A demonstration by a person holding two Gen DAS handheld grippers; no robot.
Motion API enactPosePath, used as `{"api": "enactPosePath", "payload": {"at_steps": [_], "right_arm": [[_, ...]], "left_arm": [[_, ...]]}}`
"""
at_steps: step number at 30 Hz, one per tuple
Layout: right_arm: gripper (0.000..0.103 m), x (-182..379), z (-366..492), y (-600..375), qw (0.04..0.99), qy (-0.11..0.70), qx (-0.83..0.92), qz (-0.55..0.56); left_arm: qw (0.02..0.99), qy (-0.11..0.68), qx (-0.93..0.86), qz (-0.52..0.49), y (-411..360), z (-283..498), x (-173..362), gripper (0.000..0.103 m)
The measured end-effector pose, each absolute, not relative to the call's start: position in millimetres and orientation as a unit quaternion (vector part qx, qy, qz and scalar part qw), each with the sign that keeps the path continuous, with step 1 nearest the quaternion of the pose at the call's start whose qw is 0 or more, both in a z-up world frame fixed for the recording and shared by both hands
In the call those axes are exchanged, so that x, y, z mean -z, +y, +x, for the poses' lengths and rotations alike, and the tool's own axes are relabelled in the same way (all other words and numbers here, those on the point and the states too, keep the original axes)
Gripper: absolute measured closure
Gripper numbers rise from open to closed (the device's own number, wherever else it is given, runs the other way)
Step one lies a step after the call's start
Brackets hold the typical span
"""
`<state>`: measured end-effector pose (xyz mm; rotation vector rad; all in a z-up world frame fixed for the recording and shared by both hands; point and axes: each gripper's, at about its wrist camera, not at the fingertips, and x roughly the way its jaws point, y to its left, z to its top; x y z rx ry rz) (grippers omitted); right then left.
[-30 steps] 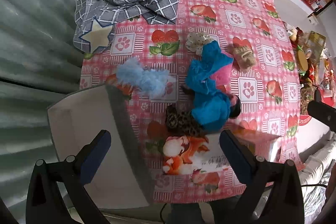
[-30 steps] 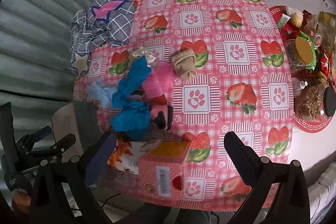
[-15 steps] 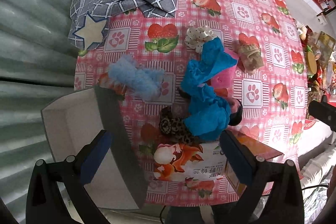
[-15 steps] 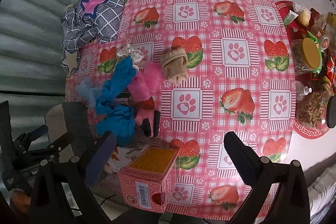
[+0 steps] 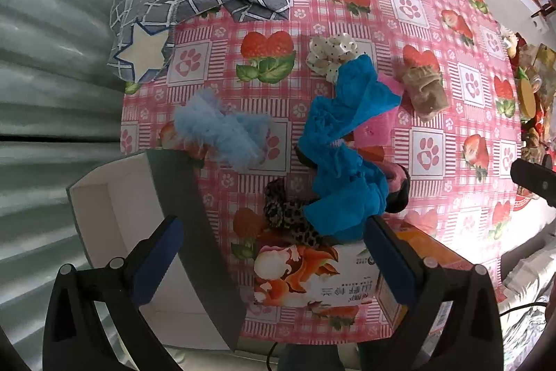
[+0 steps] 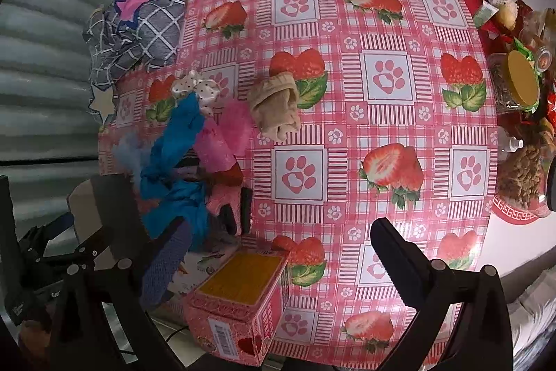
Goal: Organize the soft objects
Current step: 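Grasp the blue cloth with the left tool while the right tool grasps the beige knit sock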
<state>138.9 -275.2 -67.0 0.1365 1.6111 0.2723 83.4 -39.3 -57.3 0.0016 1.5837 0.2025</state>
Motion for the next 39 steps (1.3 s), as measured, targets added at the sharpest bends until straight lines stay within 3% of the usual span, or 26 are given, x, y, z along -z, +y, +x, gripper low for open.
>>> {"api": "enactPosePath", "payload": {"at_steps": [26,30,34,35,37,38,39], "right_arm": [[0.0,162.8,204.0,-266.9,0.667,0.728,-0.113,0.109],[0.0,177.8,217.9,-254.2,0.668,0.727,-0.12,0.109],[0.0,190.8,226.8,-244.4,0.665,0.729,-0.122,0.105],[0.002,193.0,227.4,-243.3,0.664,0.729,-0.124,0.109],[0.023,195.7,227.4,-241.2,0.663,0.728,-0.131,0.112],[0.041,198.3,227.0,-239.6,0.66,0.731,-0.133,0.108],[0.05,201.5,226.5,-238.2,0.655,0.736,-0.135,0.105]], "left_arm": [[0.688,0.72,-0.08,0.044,-71.0,167.5,152.4,0.0],[0.673,0.734,-0.075,0.041,-69.3,176.9,170.8,0.017],[0.658,0.75,-0.071,0.021,-63.3,180.7,185.7,0.027],[0.657,0.751,-0.061,0.005,-61.0,181.7,187.9,0.032],[0.657,0.752,-0.049,-0.023,-56.0,181.4,190.0,0.042],[0.659,0.75,-0.044,-0.036,-54.3,179.9,190.5,0.049],[0.663,0.746,-0.039,-0.049,-51.2,179.7,189.0,0.054]]}}
